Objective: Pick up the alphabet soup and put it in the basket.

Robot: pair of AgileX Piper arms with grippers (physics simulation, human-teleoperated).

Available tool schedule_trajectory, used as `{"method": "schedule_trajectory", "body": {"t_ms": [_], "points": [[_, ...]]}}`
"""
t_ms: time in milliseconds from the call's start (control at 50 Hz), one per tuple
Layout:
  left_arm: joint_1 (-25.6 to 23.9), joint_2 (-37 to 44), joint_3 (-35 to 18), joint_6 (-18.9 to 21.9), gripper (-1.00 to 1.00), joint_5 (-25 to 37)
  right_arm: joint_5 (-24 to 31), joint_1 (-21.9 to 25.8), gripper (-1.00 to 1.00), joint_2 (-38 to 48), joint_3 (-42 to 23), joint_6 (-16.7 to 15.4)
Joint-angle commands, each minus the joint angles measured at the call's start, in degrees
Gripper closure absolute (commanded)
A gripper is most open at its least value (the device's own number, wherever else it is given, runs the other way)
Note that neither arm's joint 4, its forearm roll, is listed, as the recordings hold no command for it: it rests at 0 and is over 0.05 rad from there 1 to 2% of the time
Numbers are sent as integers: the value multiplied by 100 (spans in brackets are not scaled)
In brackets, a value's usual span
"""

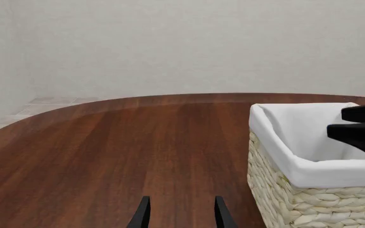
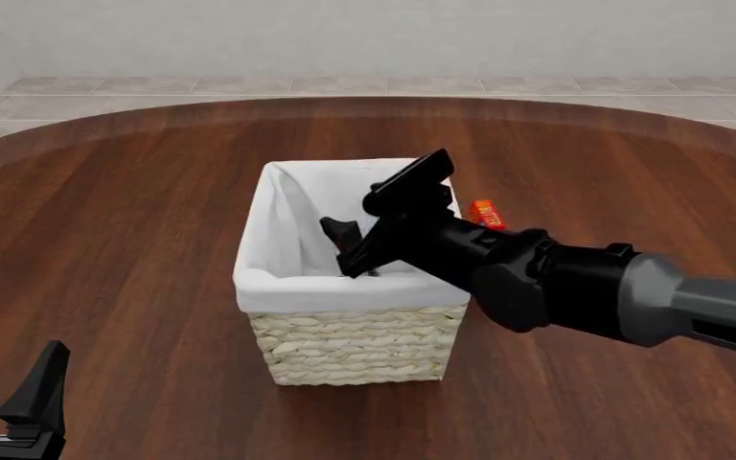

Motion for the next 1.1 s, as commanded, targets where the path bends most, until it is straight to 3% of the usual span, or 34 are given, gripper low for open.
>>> {"method": "schedule_trajectory", "body": {"t_ms": [20, 520, 1100], "points": [[0, 1, 0, -1, -100, 0, 0, 19, -100, -18, -21, 59], [1, 1, 0, 0, -100, 0, 94, -18, -100, -237, -7, 84], [0, 0, 0, 0, -100, 0, 487, -164, -100, -1480, 334, -158]]}}
